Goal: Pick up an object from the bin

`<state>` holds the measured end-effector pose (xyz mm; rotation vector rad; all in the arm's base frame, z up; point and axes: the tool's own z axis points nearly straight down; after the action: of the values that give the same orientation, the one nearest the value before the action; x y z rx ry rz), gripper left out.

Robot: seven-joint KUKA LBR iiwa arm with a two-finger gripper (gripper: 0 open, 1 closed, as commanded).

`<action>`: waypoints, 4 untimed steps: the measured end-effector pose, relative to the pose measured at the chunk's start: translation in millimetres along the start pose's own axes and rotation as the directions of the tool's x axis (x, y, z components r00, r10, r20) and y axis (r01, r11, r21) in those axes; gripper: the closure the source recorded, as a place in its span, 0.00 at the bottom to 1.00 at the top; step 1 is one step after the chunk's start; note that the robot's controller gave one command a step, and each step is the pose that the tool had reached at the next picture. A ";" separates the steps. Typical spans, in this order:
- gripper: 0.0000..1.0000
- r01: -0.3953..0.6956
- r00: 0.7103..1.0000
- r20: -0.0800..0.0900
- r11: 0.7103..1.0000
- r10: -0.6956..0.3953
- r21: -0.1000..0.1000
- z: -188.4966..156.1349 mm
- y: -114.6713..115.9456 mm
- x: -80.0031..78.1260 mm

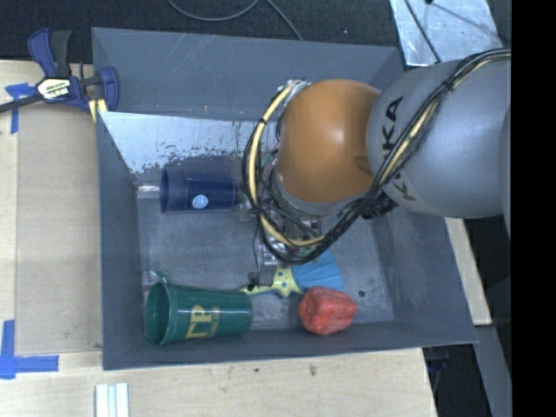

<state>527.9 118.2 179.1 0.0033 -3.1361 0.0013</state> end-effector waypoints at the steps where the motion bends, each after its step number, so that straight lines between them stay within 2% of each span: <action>1: 0.00 -0.002 1.000 0.008 1.000 0.002 -0.002 -4.7 -0.3 -1.6; 2: 0.00 0.056 0.998 -0.002 0.998 -0.056 -0.002 -38.4 -33.4 2.4; 3: 0.00 0.016 1.000 0.013 1.000 -0.016 -0.001 -71.1 -69.6 -19.2; 4: 0.00 0.004 1.000 0.015 1.000 -0.004 -0.001 -73.9 -74.0 -22.6</action>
Offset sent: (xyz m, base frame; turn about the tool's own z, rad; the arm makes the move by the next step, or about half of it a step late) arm -0.0025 -0.0893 0.0935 -0.1137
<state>551.0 44.3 252.9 0.0091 -3.1512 -0.0009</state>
